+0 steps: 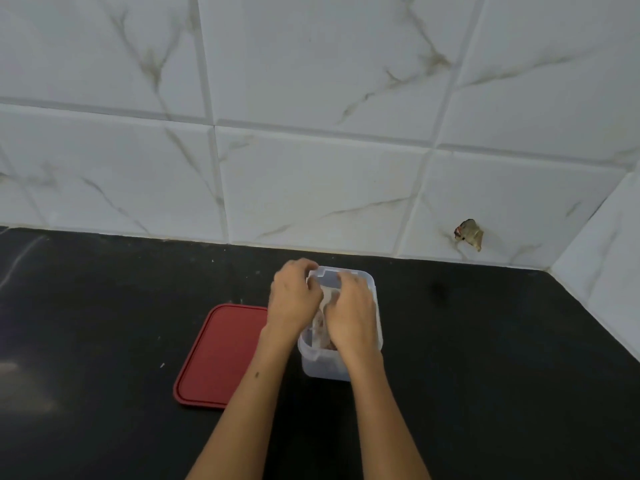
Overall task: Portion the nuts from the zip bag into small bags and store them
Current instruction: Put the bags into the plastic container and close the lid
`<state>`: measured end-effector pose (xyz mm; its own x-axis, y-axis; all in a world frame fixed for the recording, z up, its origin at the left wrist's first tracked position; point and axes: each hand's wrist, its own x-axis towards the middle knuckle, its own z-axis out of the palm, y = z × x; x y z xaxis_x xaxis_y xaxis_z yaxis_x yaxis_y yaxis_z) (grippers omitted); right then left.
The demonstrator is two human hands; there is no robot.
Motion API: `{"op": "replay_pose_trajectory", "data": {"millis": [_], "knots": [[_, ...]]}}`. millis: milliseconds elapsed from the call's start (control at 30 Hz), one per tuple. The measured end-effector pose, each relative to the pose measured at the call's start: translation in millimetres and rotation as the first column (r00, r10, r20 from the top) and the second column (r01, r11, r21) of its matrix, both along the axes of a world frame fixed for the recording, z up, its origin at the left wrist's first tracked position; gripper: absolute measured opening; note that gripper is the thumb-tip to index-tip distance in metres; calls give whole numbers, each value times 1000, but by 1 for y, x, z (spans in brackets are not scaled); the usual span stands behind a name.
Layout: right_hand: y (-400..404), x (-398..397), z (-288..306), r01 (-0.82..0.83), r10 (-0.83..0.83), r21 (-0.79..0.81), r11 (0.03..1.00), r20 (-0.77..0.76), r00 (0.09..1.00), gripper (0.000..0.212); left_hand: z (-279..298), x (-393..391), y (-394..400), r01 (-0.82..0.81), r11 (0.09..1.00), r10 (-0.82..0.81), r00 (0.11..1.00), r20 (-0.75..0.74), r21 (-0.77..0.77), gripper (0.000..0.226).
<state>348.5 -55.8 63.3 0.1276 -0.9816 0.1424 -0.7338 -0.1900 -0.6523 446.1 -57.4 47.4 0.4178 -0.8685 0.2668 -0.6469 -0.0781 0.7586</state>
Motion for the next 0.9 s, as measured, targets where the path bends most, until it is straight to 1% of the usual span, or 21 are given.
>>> {"op": "replay_pose_trajectory", "data": {"millis": [33,67,100,167,233,300,367,400,433,500,567,633,700,733,767,800,833,867,900], "knots": [[6,9,2,11,-4,-59,998,105,994,37,0,7,3,-48,999,48,999,-13,-11,30],[13,19,3,-2,18,-91,996,175,984,37,-2,16,6,-99,995,99,995,-20,-12,31],[20,28,3,-35,59,-112,993,215,975,37,-4,24,11,-149,989,149,989,-18,-7,31],[36,44,-3,-141,162,-112,984,199,967,37,-12,42,20,-260,963,260,966,5,69,33],[46,58,-15,-245,244,-10,970,129,961,39,-24,60,28,-365,906,363,930,50,213,36],[51,70,-32,-304,300,179,936,49,953,40,-36,76,37,-435,841,442,895,55,321,39],[55,81,-46,-285,322,403,870,-25,947,48,-46,90,47,-480,768,516,856,35,424,46],[57,86,-52,-263,321,484,835,-38,946,56,-52,97,50,-481,731,544,839,13,485,51],[59,89,-56,-245,308,536,808,-29,951,63,-58,103,53,-466,698,561,827,-12,544,56],[62,97,-62,-217,262,572,791,4,965,72,-66,111,57,-426,662,565,824,-37,617,62],[62,103,-65,-188,221,569,800,12,975,77,-68,116,57,-380,668,539,840,-63,639,63],[59,105,-65,-177,205,570,803,16,979,82,-61,117,58,-354,694,523,846,-101,627,59],[55,104,-63,-203,187,555,806,86,979,87,-50,120,59,-347,767,512,838,-189,539,51],[52,101,-60,-234,158,546,804,182,970,89,-43,121,59,-334,819,490,830,-267,466,47],[49,98,-56,-274,108,542,795,319,942,90,-34,120,60,-307,868,452,812,-369,390,44],[45,96,-53,-324,51,529,784,466,883,91,-23,116,61,-258,912,389,789,-475,320,43],[42,94,-46,-387,12,502,774,599,801,90,-12,110,61,-199,946,312,766,-561,255,43],[40,93,-40,-445,-7,467,764,695,719,88,-1,102,61,-140,971,232,748,-622,194,44],[37,89,-32,-496,-13,428,755,766,642,89,10,92,62,-87,987,156,744,-650,136,43]]}}
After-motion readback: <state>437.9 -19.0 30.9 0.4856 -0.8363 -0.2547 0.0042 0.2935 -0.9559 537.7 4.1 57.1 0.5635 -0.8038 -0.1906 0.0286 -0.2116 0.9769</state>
